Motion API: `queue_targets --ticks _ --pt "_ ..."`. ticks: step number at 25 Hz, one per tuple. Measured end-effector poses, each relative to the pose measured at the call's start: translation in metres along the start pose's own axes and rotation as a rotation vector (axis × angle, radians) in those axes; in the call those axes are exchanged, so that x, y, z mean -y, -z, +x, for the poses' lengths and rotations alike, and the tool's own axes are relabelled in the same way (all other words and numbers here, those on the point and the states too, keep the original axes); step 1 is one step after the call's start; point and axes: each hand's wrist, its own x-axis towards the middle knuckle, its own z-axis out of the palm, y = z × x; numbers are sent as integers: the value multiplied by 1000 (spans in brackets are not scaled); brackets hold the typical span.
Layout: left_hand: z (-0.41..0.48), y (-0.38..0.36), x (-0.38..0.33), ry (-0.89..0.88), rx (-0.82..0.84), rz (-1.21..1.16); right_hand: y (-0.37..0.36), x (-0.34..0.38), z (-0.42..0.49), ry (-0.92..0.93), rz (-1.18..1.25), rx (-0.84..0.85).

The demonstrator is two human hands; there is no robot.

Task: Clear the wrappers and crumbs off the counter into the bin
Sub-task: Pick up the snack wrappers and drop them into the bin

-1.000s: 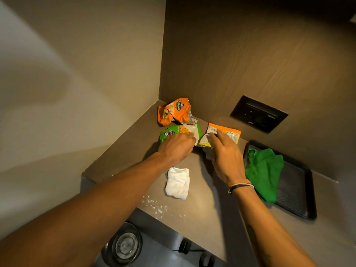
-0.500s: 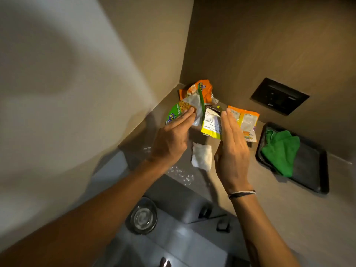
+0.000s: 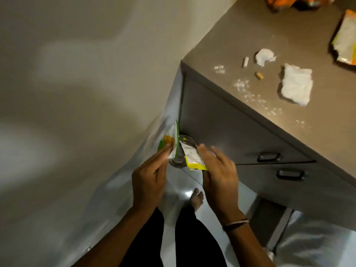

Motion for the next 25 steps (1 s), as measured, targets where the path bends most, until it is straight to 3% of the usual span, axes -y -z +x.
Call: queue_targets --ticks 4,8,11,14,21,25 --pt "-28 -72 100 188 193 108 -98 -60 -22 -261 -20 323" --pt "-15 -161 194 245 269 187 -205 -123 -19 -452 21 452" --pt "6 -218 247 361 222 196 -271 -158 -8 -433 35 526" --pt "22 -258 285 349 281 253 -316 -179 1 -455 22 663" --pt "10 -248 293 393 516 301 -302 -174 -3 -491 130 700" --pt "-6 -199 242 225 557 370 -243 -147 -15 -312 -119 660"
